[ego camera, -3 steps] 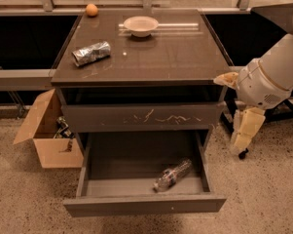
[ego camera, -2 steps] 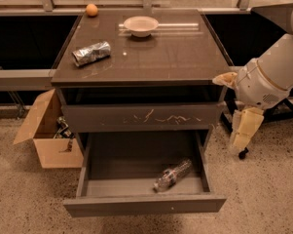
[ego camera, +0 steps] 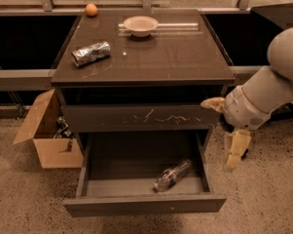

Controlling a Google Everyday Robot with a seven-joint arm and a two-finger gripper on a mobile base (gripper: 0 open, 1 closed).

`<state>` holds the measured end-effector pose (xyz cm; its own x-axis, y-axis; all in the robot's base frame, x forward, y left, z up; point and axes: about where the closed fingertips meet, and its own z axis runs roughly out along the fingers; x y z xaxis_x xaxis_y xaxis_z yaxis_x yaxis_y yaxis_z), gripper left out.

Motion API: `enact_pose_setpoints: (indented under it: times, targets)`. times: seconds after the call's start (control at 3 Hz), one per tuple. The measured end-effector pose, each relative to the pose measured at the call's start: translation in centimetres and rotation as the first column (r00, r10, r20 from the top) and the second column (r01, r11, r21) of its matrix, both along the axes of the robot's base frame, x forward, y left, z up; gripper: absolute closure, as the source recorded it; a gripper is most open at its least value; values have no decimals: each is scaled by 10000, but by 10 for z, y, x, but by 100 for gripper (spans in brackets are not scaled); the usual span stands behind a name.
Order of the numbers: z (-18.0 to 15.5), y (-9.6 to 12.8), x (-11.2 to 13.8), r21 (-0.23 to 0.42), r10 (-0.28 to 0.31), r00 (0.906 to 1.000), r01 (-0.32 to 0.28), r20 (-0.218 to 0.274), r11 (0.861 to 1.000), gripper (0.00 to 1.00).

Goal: Pick water bottle from middle drawer and place on counter

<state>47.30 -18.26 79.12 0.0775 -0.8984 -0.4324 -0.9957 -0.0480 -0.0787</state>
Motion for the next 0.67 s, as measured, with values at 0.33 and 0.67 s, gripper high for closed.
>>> enact_pose_setpoints:
  times: [0.33,0.67]
  targets:
    - [-64,5,-10,398,656,9956,-630,-667,9972,0]
    - [-118,7,-17,649,1023,9873,-949,-1213,9934,0]
